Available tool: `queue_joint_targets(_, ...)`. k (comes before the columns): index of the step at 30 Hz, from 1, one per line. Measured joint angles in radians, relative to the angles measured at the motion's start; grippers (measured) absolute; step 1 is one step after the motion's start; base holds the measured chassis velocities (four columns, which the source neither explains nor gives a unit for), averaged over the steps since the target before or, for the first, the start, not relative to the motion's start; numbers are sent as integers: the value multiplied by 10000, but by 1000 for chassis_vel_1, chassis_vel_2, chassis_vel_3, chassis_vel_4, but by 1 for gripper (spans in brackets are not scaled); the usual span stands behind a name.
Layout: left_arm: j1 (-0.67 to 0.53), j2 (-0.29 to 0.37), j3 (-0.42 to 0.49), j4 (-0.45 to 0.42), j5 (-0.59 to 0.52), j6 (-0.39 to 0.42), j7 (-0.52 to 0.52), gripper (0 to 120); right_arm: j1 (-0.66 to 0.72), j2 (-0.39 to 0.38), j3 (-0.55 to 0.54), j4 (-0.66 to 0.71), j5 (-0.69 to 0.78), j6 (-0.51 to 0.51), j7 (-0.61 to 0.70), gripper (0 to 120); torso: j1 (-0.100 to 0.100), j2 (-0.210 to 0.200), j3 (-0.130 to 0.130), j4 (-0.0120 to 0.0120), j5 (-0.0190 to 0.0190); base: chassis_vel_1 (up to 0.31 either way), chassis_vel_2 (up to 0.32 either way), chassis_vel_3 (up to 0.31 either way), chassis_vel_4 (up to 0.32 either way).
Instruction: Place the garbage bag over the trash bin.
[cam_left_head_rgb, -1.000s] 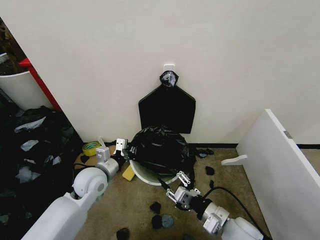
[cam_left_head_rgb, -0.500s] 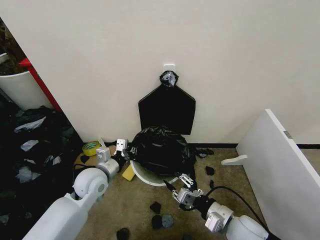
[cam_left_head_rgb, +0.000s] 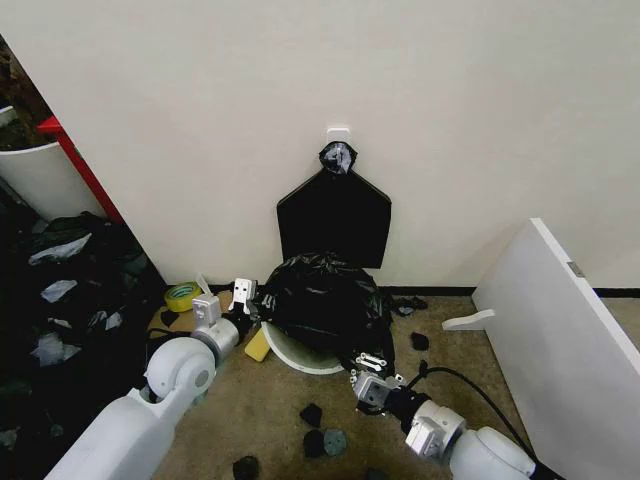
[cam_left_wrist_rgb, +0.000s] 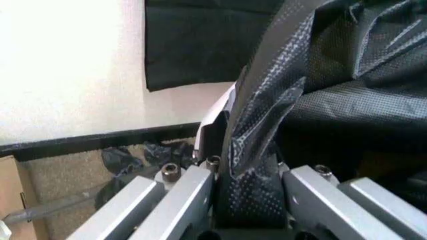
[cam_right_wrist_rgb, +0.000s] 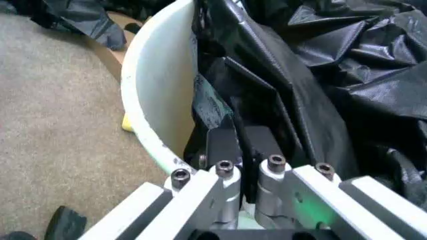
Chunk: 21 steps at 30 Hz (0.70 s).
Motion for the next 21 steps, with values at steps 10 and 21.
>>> queue_joint_targets(10, -9, -37, 1, -10, -75, 48, -34, 0, 19, -80, 114, 61, 1130, 698, -646, 0, 0, 0, 0, -1, 0, 0, 0, 0, 0)
queue_joint_targets(21, 36, -2, -134, -107, -247, 92, -99, 0, 267, -116, 422, -716, 3839, 2506, -3976, 0, 0, 0, 0, 0, 0, 0, 0, 0, 0)
